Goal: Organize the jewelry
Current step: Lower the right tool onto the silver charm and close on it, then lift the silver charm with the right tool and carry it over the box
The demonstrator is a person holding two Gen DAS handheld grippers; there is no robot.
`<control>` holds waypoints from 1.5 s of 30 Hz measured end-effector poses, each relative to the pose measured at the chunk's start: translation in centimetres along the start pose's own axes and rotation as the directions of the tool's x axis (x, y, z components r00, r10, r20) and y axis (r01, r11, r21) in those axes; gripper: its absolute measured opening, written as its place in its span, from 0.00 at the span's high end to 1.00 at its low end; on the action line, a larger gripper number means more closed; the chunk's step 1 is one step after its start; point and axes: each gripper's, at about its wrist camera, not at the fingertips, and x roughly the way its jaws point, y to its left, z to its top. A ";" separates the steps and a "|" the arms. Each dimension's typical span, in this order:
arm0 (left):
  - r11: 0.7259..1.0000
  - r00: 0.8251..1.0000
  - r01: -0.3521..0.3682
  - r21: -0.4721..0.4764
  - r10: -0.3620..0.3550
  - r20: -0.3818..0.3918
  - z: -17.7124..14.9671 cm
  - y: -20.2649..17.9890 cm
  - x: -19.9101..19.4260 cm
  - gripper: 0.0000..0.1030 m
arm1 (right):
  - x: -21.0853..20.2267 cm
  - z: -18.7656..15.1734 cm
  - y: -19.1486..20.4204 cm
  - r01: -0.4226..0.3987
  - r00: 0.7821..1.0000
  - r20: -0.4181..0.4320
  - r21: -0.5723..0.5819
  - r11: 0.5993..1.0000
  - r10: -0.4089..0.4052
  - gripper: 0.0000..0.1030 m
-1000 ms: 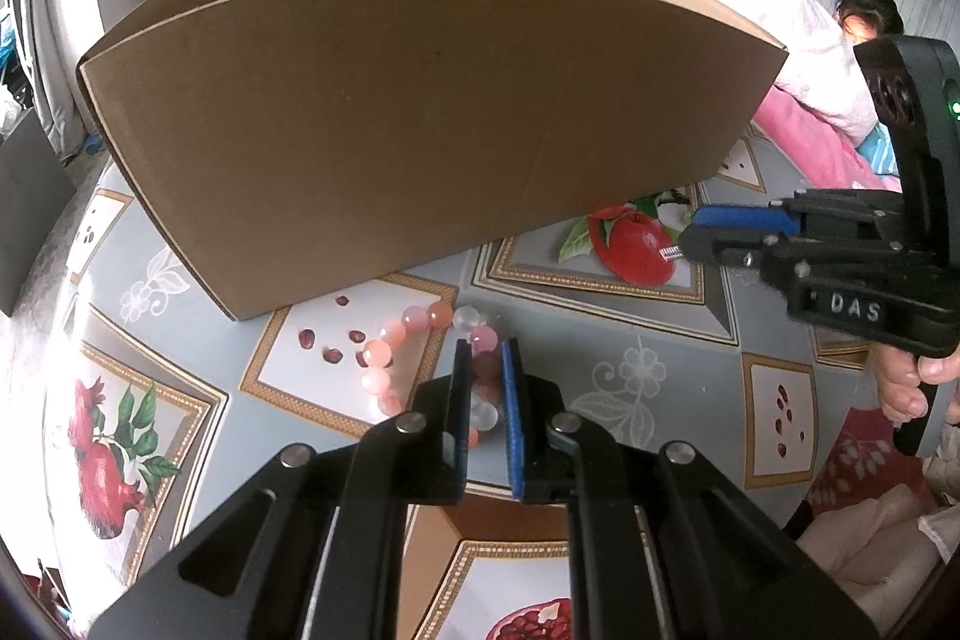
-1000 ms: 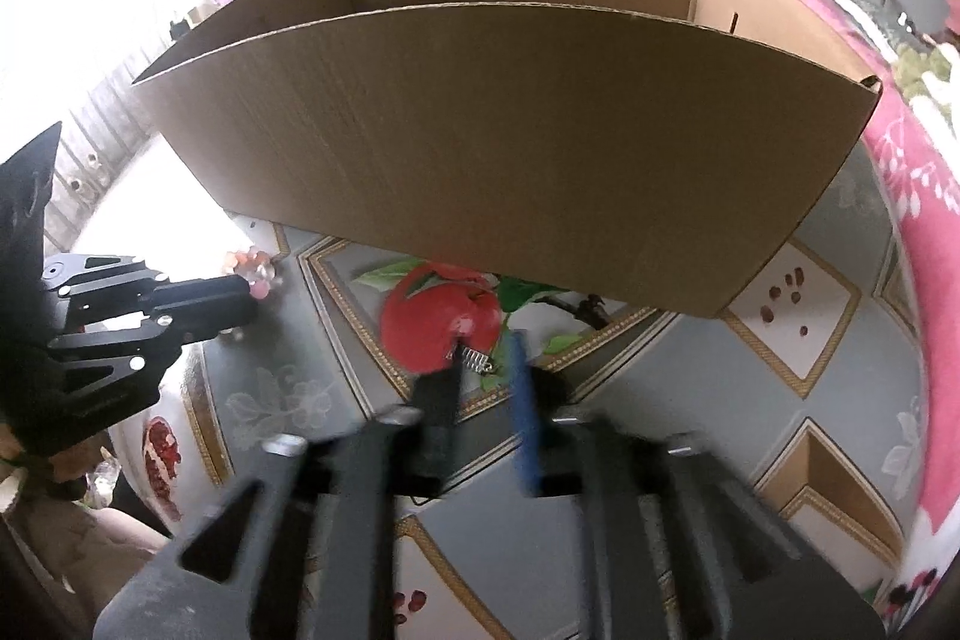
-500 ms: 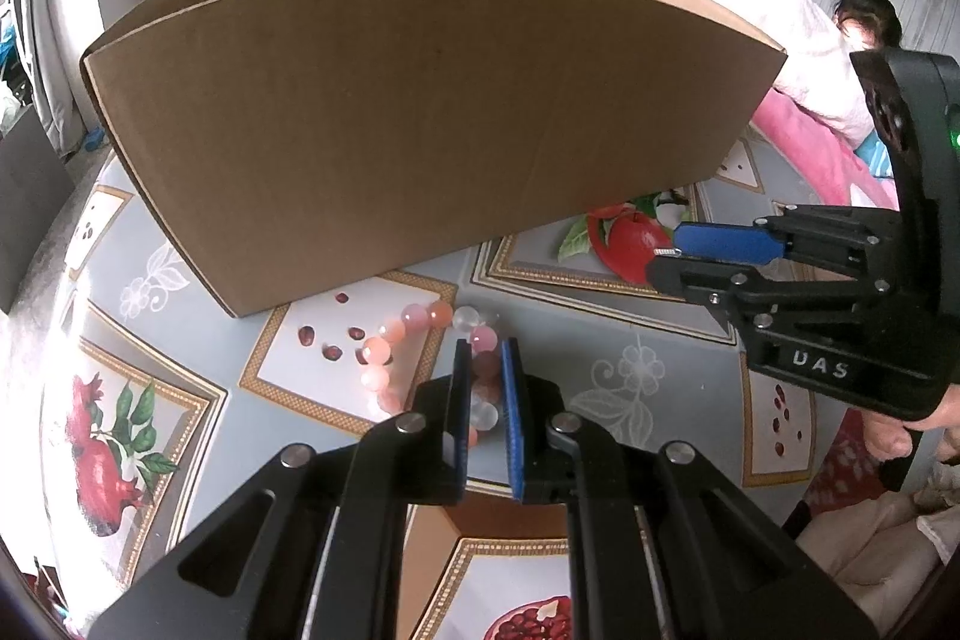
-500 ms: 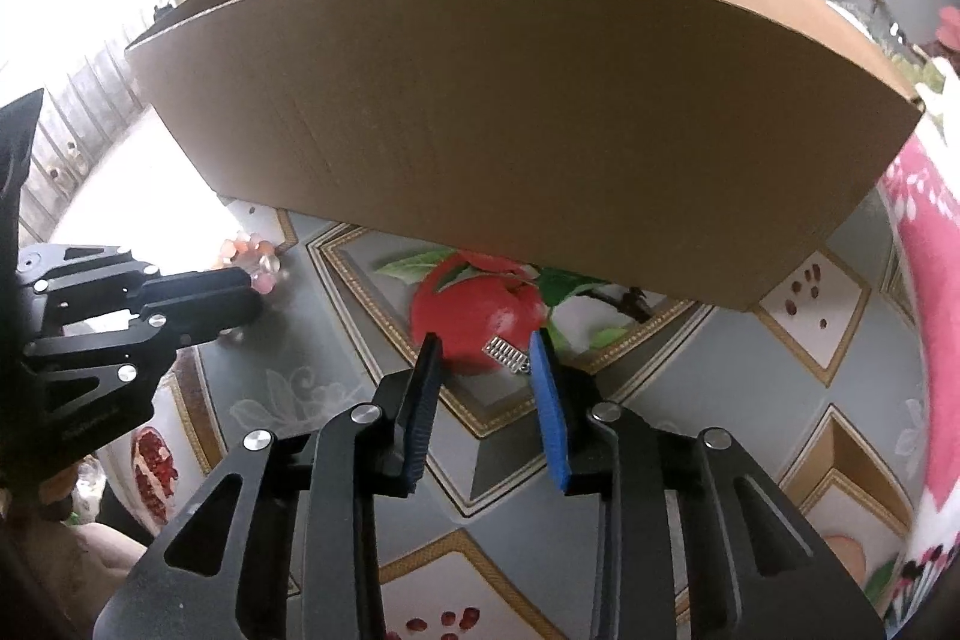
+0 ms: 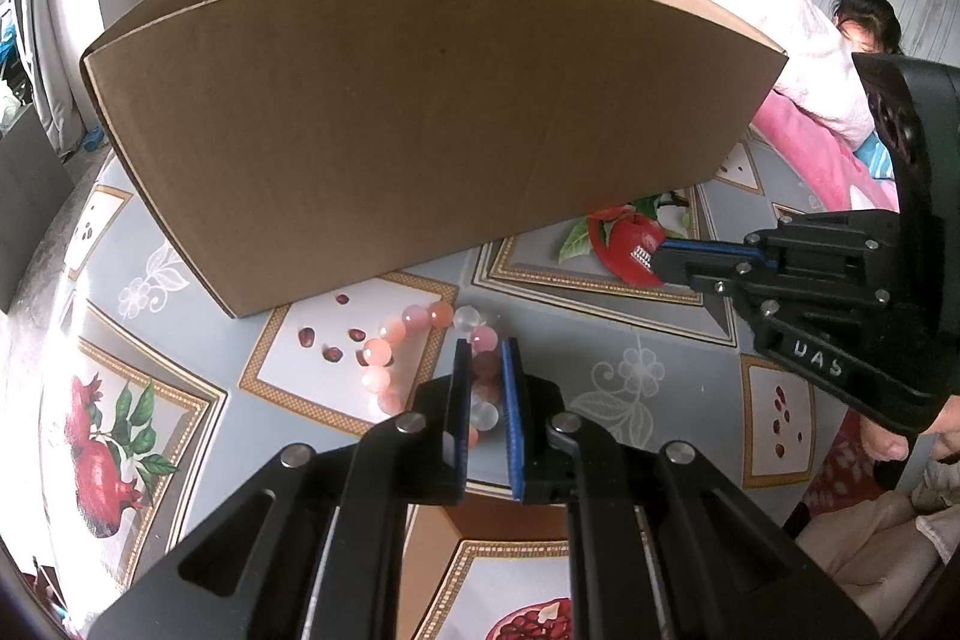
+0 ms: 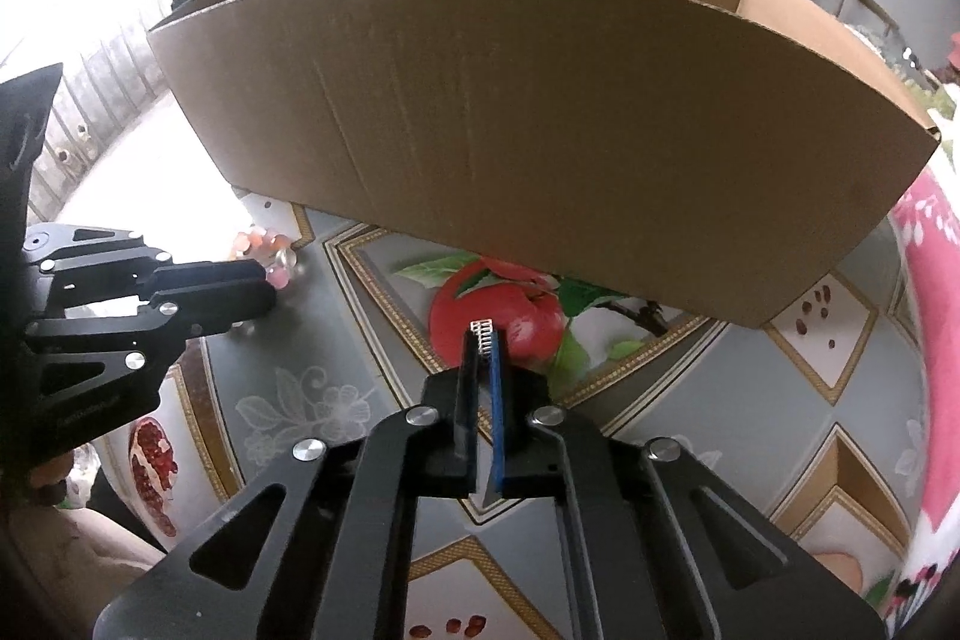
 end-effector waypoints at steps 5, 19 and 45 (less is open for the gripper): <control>1.000 1.000 -0.009 0.005 0.009 0.009 0.0 0.1 0.0 0.91 | -0.4 -0.2 -1.1 -0.021 1.000 0.010 0.014 1.000 0.021 1.00; 1.000 1.000 -0.010 0.006 0.010 0.019 -0.1 0.2 -0.1 0.91 | -1.4 0.5 -2.7 -0.086 0.996 0.016 0.004 0.996 0.086 0.81; 1.000 0.997 0.015 -0.011 -0.014 0.080 -0.3 0.8 -2.4 0.91 | -2.5 2.1 -2.9 -0.080 0.997 -0.015 -0.073 0.994 0.079 0.98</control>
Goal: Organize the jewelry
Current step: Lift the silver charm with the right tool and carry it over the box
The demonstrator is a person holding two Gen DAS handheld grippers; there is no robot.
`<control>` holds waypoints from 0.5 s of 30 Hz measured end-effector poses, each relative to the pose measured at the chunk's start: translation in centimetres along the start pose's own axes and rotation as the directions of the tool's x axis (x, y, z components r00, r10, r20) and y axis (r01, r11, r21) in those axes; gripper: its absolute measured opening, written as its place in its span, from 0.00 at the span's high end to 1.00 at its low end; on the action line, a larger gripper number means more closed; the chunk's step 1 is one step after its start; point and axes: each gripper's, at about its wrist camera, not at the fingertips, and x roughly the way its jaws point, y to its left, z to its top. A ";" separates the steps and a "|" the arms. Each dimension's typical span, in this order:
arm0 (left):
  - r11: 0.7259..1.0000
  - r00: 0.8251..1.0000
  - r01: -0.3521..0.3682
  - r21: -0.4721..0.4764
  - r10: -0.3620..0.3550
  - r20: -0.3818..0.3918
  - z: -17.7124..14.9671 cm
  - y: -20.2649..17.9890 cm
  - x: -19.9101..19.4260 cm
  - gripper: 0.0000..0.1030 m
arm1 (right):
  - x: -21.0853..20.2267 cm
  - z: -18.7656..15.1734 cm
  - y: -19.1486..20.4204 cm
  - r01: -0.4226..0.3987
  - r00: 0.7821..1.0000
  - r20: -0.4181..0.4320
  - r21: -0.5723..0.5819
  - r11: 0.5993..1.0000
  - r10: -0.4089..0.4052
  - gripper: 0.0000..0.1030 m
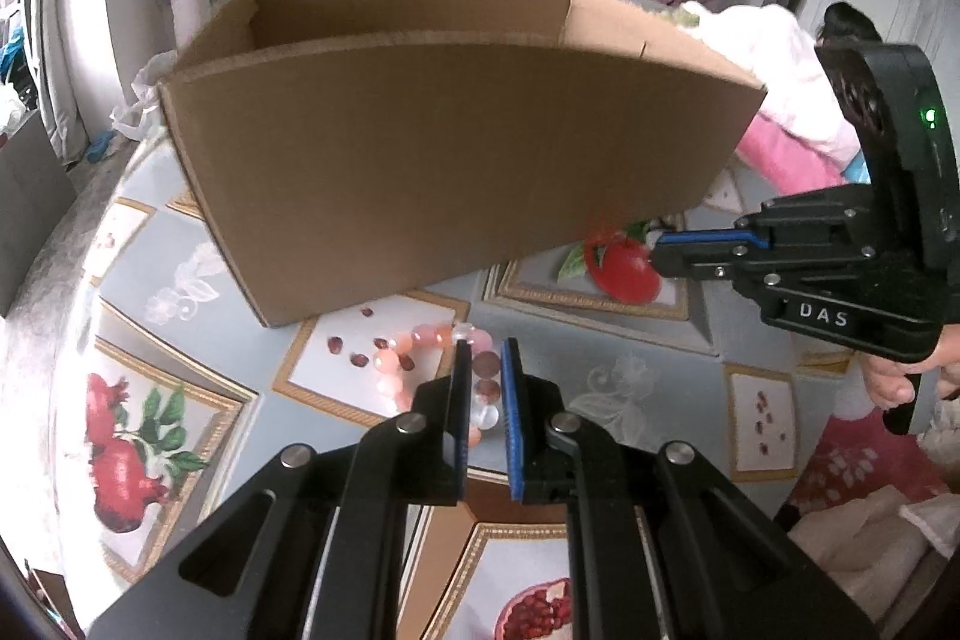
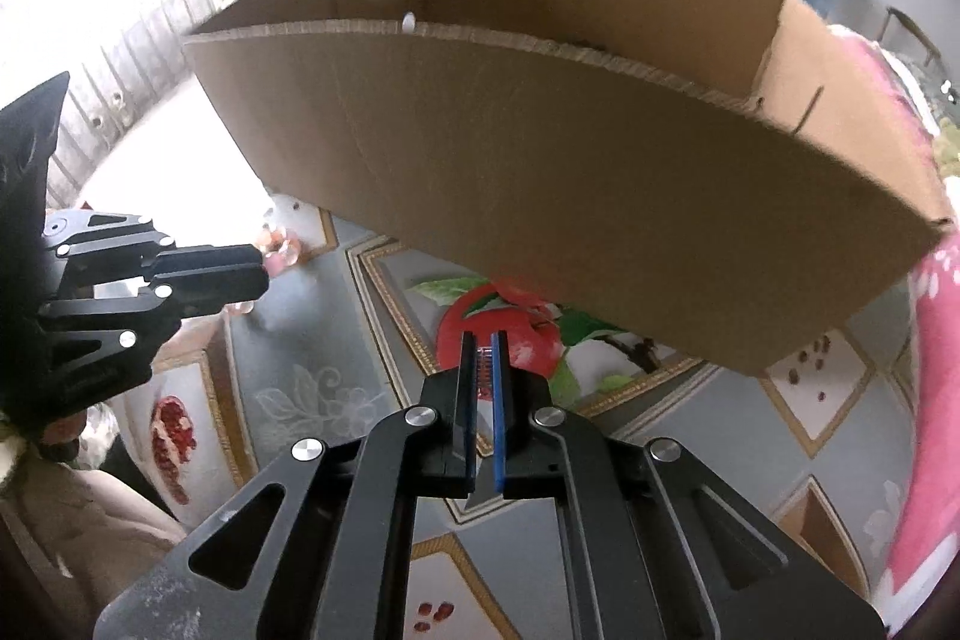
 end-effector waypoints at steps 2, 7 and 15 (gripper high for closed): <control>1.000 1.000 0.012 -0.012 -0.011 0.018 0.2 0.1 -1.1 0.91 | -1.5 0.1 -0.2 -0.003 1.000 0.026 0.006 1.000 0.003 0.98; 0.998 0.995 0.049 -0.025 -0.047 0.091 1.3 0.3 -4.4 0.91 | -5.4 0.8 -0.2 -0.032 0.993 0.110 0.009 0.999 0.030 0.98; 0.982 0.947 0.186 -0.011 -0.176 0.268 5.4 0.1 -11.3 0.91 | -10.4 4.8 -0.1 -0.116 0.949 0.290 -0.031 0.993 0.120 0.98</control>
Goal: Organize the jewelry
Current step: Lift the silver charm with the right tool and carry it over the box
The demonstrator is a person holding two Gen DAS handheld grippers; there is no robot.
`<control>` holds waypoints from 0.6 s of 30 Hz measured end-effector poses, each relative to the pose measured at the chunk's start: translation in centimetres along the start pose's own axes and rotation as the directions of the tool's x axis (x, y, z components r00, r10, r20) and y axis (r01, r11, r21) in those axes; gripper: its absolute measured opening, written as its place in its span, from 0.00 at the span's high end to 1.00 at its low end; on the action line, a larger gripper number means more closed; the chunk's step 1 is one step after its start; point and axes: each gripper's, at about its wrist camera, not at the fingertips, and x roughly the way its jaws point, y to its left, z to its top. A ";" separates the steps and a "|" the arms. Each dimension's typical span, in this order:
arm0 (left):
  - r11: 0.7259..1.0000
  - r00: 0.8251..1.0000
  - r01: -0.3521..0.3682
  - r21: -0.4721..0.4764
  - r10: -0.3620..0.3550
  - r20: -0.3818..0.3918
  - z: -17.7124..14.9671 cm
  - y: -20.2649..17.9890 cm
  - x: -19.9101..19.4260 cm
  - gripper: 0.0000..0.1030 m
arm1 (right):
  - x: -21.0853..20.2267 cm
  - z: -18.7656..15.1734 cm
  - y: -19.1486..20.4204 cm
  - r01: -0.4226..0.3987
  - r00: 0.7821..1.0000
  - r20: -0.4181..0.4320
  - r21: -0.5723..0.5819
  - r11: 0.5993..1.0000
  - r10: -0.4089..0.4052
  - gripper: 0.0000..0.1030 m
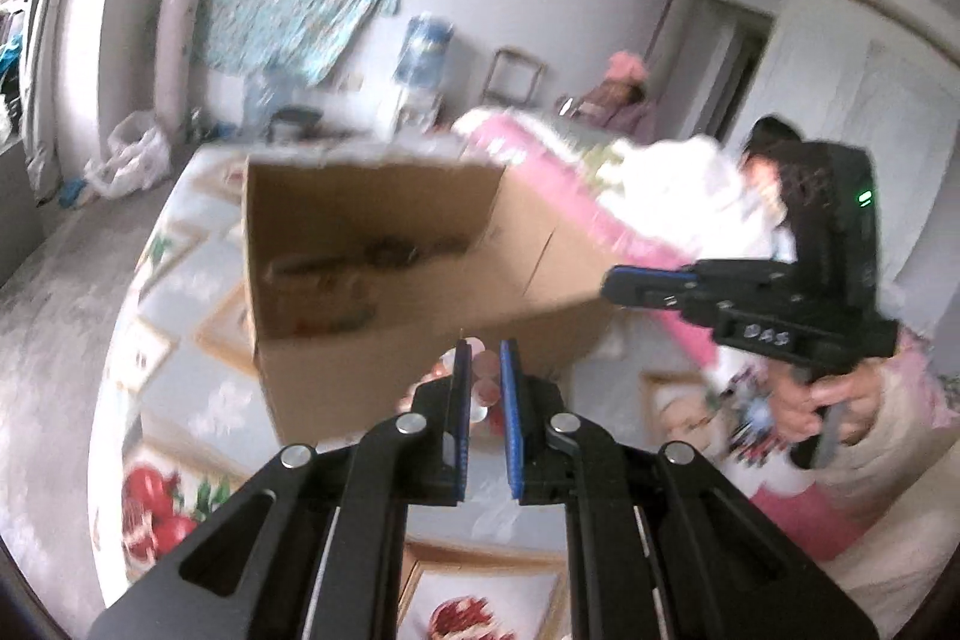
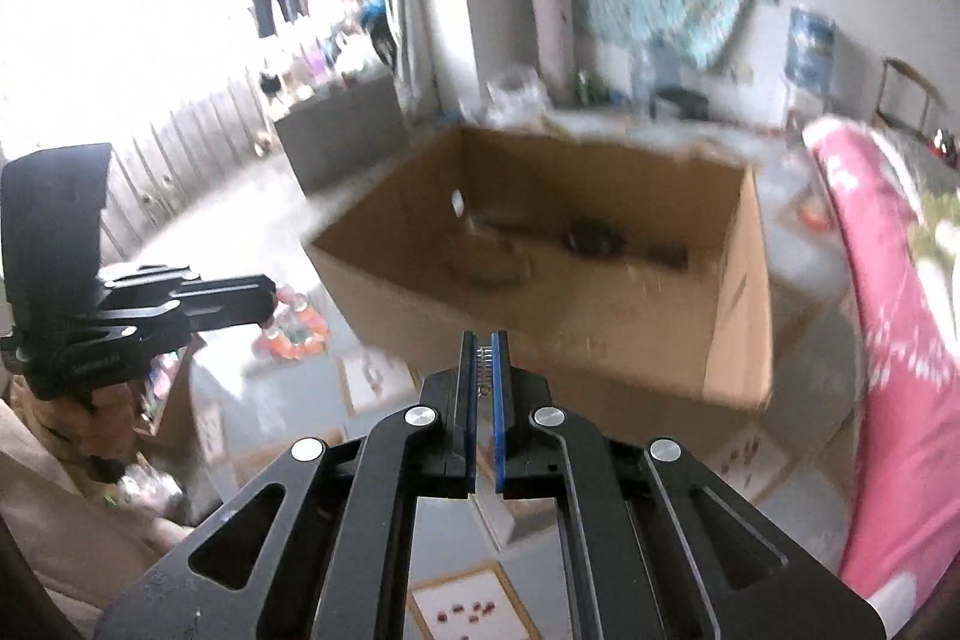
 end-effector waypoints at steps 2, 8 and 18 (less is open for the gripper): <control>1.000 0.999 0.022 0.011 -0.022 0.032 1.7 -0.3 -0.4 0.91 | 0.0 1.2 -0.7 -0.015 0.999 0.031 -0.004 1.000 0.015 0.98; 0.999 0.999 -0.029 0.044 0.028 0.020 5.4 0.3 2.6 0.91 | 2.1 4.1 -4.2 -0.013 0.999 0.047 0.023 1.000 0.012 0.98; 0.987 0.945 -0.161 0.012 0.157 -0.288 5.1 5.4 13.1 0.91 | 5.0 4.1 -9.2 -0.041 0.999 -0.021 0.104 0.994 0.044 0.98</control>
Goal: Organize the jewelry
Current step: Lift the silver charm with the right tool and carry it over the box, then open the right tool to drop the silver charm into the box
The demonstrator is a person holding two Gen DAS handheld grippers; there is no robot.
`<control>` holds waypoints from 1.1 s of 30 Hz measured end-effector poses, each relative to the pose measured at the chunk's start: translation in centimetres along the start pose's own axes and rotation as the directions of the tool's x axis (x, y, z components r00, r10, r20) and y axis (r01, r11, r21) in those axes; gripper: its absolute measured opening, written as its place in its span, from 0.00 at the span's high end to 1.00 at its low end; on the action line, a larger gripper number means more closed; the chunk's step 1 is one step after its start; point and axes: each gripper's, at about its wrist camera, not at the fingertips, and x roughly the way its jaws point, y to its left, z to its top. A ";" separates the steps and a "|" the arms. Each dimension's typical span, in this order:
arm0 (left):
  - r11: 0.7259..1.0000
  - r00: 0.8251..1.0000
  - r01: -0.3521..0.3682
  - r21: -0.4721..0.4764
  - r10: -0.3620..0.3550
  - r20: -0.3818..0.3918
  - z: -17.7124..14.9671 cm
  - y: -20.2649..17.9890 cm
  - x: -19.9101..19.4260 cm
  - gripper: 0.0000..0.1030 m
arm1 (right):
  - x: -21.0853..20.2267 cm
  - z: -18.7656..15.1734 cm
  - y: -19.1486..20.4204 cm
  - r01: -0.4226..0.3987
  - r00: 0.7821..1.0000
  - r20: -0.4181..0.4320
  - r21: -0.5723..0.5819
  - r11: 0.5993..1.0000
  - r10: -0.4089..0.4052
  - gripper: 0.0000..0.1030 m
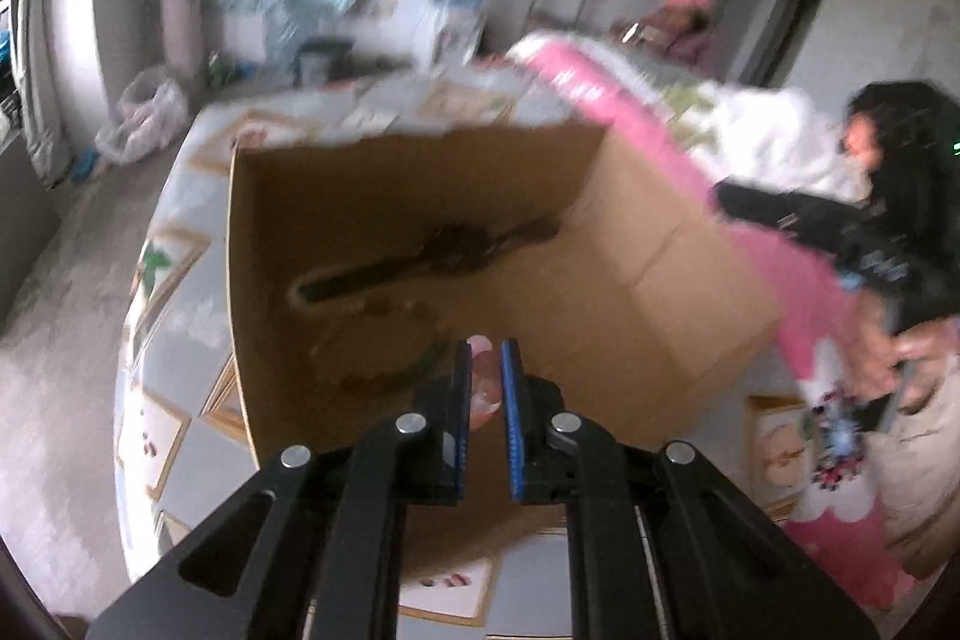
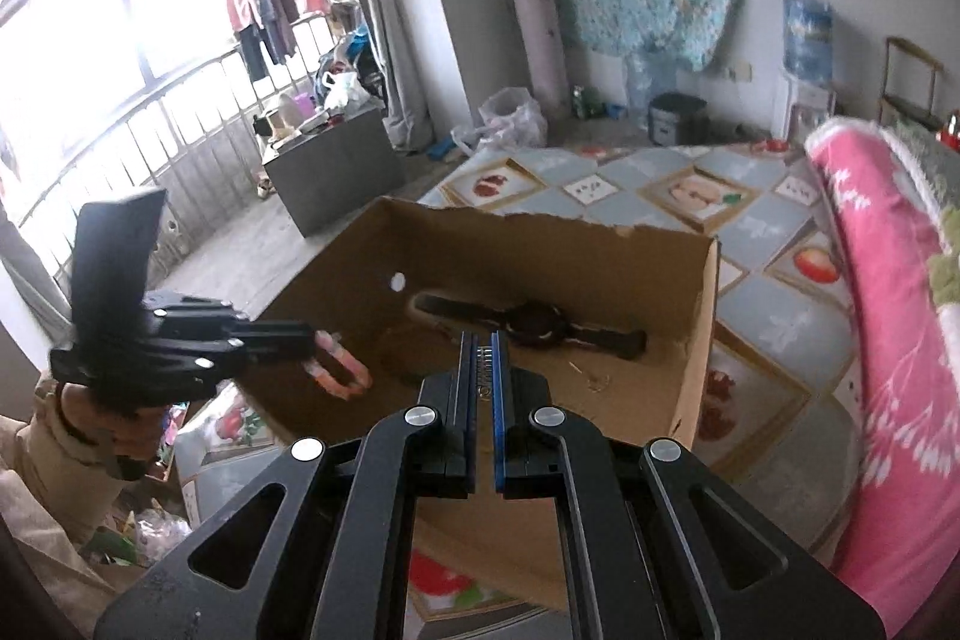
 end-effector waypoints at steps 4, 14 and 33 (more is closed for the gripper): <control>1.000 1.000 -0.014 -0.022 0.013 -0.027 -0.3 0.7 1.1 0.91 | 0.4 0.1 -1.3 -0.023 1.000 -0.008 0.039 0.999 0.023 0.98; 0.998 1.000 -0.007 -0.069 0.008 0.012 -0.3 1.0 0.0 0.85 | 1.6 0.0 -2.5 -0.057 0.996 -0.057 0.083 0.995 0.062 0.98; 0.987 0.984 -0.105 -0.125 0.121 0.127 -1.8 1.1 -4.0 0.46 | -0.3 -0.1 -3.1 0.061 0.998 -0.042 0.115 0.992 -0.057 0.80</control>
